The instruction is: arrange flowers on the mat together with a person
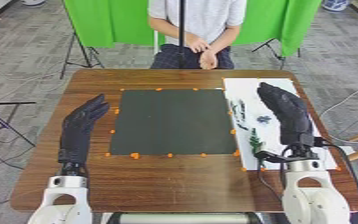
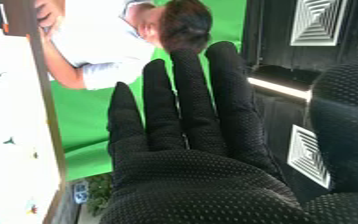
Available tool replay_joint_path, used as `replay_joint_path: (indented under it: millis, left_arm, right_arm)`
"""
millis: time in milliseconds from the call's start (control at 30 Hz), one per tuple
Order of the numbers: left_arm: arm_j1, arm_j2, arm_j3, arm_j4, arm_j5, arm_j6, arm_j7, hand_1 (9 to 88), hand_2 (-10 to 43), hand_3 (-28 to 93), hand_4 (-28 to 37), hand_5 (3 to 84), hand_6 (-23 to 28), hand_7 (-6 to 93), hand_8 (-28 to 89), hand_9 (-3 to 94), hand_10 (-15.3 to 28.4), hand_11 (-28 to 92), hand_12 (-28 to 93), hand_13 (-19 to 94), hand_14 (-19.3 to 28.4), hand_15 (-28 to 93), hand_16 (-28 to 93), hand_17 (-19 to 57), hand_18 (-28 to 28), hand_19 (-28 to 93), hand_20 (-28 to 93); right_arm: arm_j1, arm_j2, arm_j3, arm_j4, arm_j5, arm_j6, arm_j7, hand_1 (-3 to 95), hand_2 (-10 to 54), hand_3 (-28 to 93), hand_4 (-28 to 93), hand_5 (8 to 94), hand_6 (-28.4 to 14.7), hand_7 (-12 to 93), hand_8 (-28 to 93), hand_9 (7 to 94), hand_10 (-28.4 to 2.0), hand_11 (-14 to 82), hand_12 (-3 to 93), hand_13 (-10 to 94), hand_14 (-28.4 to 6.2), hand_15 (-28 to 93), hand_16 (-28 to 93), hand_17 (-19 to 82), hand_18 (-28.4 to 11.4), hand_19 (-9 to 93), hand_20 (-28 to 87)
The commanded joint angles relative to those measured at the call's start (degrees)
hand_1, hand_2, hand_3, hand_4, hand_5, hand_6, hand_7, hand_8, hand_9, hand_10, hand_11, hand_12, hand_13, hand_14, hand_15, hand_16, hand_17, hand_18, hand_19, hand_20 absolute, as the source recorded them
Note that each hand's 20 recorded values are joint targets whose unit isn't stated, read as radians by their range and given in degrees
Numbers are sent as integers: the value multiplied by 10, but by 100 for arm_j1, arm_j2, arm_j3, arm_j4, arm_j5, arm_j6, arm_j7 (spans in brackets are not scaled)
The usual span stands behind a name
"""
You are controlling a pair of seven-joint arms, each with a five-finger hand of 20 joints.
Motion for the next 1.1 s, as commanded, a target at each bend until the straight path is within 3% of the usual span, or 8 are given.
replay_joint_path:
  millis: [33, 367, 1100]
  left_arm:
    - [87, -45, -12, 23, 5, -38, -27, 177, -32, 702, -269, 478, 34, 97, -55, 463, 144, 140, 124, 349, 169, 110, 18, 59, 111, 64, 154]
    - [55, -27, -20, 26, 52, -28, -61, 223, -58, 695, -220, 479, 35, 98, -56, 463, 143, 141, 124, 350, 167, 111, 17, 59, 111, 63, 155]
    - [32, -4, -27, 28, 31, 20, -72, 236, -61, 687, -213, 479, 35, 101, -57, 463, 143, 141, 123, 349, 167, 111, 18, 59, 109, 66, 157]
  right_arm:
    - [-73, -23, 33, -44, -92, -144, -11, 181, 48, 712, -207, 527, -18, 139, -105, 510, -147, 63, 110, 364, -125, 132, 48, 199, -129, 10, 222]
    - [-60, -15, 38, -45, -141, -190, 36, 182, 21, 715, -202, 519, -19, 135, -102, 501, -147, 61, 111, 361, -126, 130, 50, 195, -129, 11, 219]
    - [-46, -6, 48, -51, -159, -228, 47, 181, 17, 713, -203, 518, -18, 135, -102, 506, -149, 62, 116, 363, -127, 131, 59, 192, -133, 12, 215]
